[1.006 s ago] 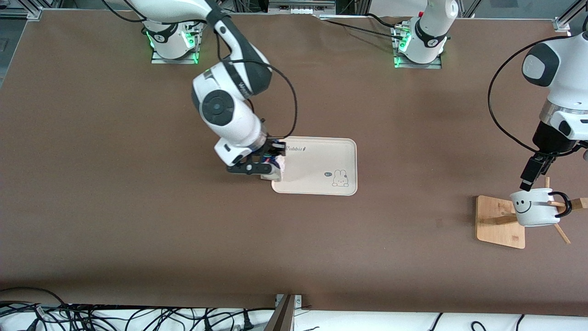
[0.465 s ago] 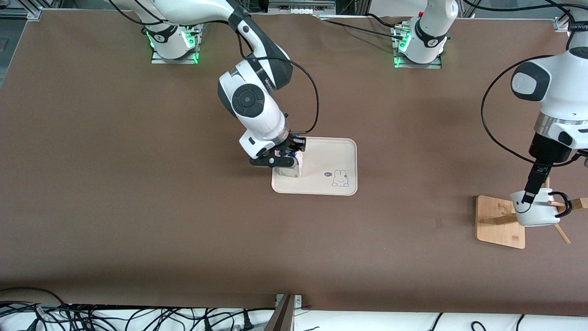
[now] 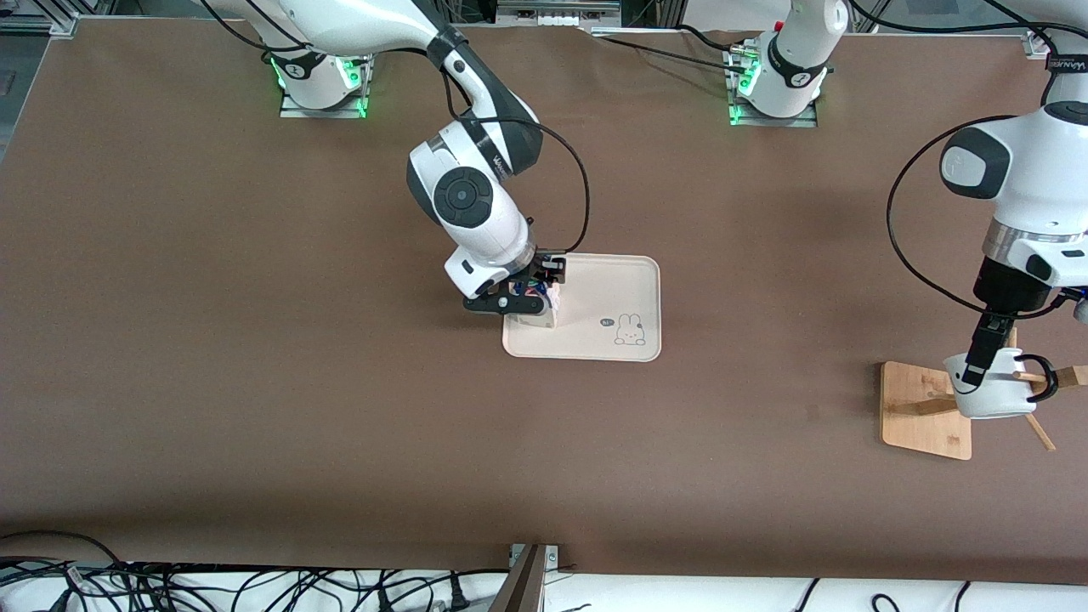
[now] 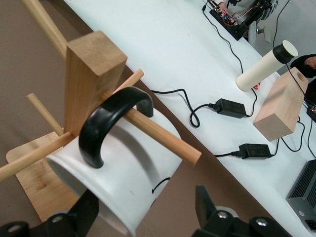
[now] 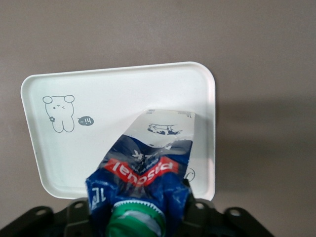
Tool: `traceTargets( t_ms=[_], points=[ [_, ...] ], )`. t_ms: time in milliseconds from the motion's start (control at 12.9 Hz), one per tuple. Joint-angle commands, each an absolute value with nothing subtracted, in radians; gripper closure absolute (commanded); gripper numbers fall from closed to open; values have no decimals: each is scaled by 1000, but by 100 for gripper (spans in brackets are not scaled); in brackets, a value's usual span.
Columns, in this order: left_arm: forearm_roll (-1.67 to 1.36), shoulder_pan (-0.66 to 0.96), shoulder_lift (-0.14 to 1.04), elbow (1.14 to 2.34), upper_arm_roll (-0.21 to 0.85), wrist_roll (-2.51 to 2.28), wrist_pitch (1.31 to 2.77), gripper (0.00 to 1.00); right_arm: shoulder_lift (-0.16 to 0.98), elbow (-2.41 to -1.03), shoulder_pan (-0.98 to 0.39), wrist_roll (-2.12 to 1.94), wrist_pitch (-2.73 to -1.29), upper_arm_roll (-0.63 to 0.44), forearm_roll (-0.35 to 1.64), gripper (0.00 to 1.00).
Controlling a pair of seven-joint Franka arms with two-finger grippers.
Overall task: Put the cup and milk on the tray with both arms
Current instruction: 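Carry the carton onto the tray while the left gripper reaches the mug, then release the carton on the tray while the left gripper grasps the mug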
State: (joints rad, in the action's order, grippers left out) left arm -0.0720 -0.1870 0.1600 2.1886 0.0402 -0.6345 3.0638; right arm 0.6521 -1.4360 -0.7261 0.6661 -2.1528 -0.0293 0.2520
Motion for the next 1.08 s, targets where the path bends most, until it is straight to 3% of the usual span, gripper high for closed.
traceTargets(
  t_ms=[0,77,232,465,697,852,1006],
  points=[
    [-97,-184,178,2166,43,-603,3076,45,618,-1421,-735,684,-2149,-44,256,0],
    [-97,-184,178,2166,43,-595,3076,54,603,-1408,-733,716,-2148,-48,255,0],
    [-97,-184,178,2166,49,-584,3076,60,559,-1393,-730,719,-2119,-80,241,0],
    [-97,-184,176,2166,51,-583,3076,85,482,-1391,-724,704,-2013,-146,189,0],
    [-97,-186,170,2164,66,-583,3074,90,439,-1388,-723,669,-1898,-233,189,0],
    [-95,-186,164,2160,67,-572,3071,100,399,-1390,-719,599,-1844,-279,187,0],
    [-97,-186,163,2160,67,-522,3070,100,341,-1419,-666,455,-1795,-282,186,0]
  ],
)
